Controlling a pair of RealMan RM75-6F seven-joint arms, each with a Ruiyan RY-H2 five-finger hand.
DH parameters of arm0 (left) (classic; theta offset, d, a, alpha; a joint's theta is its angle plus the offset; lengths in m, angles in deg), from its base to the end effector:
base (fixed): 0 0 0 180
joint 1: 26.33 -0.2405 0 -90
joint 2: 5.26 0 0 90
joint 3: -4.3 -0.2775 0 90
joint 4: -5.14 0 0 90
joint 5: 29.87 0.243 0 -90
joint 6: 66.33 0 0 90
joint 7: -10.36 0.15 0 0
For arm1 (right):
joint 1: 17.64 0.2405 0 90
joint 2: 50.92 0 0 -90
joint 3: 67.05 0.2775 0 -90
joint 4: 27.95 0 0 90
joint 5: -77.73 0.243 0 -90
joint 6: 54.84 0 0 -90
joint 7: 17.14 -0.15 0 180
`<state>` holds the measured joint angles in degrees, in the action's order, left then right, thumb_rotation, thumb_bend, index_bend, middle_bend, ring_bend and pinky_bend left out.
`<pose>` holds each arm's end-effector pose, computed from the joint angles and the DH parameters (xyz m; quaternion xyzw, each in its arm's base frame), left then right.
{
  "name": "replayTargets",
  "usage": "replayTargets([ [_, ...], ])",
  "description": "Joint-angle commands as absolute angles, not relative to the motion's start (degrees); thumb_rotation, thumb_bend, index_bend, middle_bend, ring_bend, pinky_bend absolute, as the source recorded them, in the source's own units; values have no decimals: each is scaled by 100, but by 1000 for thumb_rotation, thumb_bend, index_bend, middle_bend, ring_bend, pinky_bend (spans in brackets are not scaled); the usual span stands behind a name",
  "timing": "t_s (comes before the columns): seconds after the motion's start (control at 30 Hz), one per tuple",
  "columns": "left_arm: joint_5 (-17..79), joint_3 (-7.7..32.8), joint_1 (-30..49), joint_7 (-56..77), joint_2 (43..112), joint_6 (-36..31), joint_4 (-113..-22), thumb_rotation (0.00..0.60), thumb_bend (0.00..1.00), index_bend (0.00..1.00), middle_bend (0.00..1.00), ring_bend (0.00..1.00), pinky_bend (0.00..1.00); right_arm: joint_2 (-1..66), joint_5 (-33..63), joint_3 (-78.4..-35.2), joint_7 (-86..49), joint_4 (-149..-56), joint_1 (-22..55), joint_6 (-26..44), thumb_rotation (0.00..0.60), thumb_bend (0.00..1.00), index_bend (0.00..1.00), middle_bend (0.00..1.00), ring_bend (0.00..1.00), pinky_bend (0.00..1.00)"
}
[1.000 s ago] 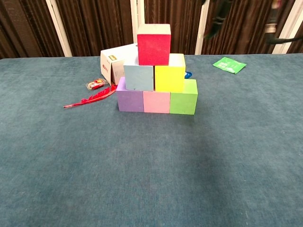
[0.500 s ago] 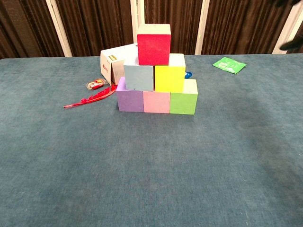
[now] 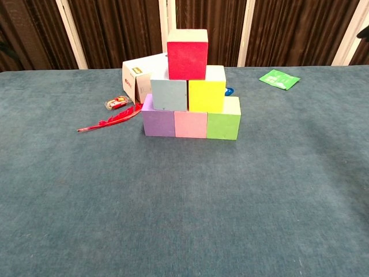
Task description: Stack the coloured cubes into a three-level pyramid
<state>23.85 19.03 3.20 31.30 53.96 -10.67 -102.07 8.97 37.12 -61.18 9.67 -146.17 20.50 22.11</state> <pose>-0.2306 0.3394 0.1125 -0.6624 -0.4424 -0.3146 0.5163 -0.2016 -0.3171 0.1164 0.6050 -0.4532 0.3166 0.5731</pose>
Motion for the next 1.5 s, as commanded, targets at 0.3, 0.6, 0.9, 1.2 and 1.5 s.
replayTargets([
  [0.3, 1056, 1965, 1332, 3964, 5633, -1248, -10489, 600, 406, 160, 12, 0, 0, 1280, 2278, -6659, 522, -14372, 1053, 3199, 600, 263, 0, 81, 0, 0],
  [0.6, 836, 1830, 1628, 4224, 5762, -948, -10664, 600, 406, 159, 9, 0, 0, 2133, 381, -7329, -152, -12800, 19, 4204, 600, 263, 0, 81, 0, 0],
  [0.9, 721, 1654, 1767, 4353, 5932, -685, -10720, 600, 406, 159, 8, 0, 0, 2377, -129, -7303, -64, -12187, -347, 4368, 600, 262, 0, 57, 0, 0],
  [1.2, 392, 1596, 2136, 4604, 6385, -657, -10400, 600, 406, 147, 4, 0, 0, 2356, -337, -7141, -71, -12233, -560, 4345, 600, 263, 0, 35, 0, 0],
  [1.5, 236, 1616, 2383, 4470, 6942, -750, -9956, 600, 406, 132, 3, 0, 0, 2334, -336, -6959, 13, -12310, -702, 4186, 600, 263, 0, 27, 0, 0],
])
